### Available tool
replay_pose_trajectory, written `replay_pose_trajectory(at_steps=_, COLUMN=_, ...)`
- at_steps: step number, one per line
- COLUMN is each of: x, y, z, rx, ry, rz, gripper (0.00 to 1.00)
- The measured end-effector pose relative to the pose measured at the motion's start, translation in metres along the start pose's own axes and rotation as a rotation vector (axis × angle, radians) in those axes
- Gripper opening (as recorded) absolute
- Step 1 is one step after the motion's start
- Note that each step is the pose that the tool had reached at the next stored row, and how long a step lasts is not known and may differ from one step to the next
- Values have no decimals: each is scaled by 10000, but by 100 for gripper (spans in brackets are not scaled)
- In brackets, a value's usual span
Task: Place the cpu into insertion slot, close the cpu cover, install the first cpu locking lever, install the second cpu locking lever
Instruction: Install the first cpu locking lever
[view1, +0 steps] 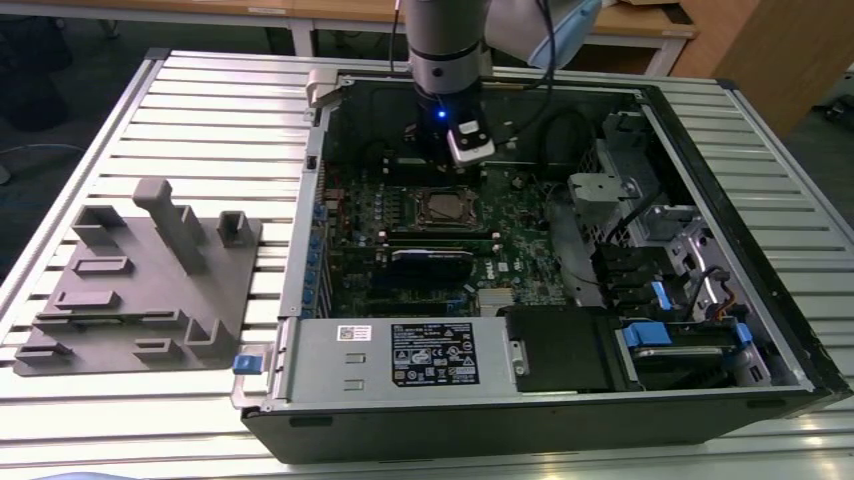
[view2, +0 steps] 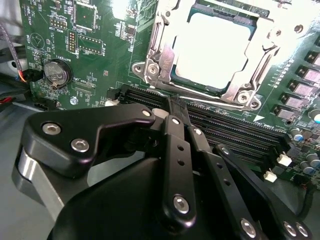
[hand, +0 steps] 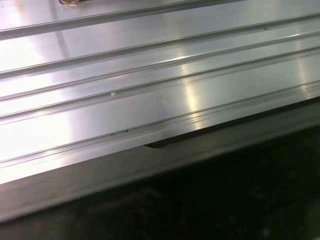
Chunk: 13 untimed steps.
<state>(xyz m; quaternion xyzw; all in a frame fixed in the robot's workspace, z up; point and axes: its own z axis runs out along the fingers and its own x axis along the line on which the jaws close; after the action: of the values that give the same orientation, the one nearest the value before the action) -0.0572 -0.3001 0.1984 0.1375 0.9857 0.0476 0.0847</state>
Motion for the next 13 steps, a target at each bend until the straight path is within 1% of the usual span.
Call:
replay_pose_trajectory(at_steps=6, x=20, y=-12, z=4, rx=22, ry=-100, rz=-15, gripper=11)
replay_pose_trajectory(at_steps=13, x=56, y=-26, z=28, rx=-1, ry=-268, rz=-31, gripper=11)
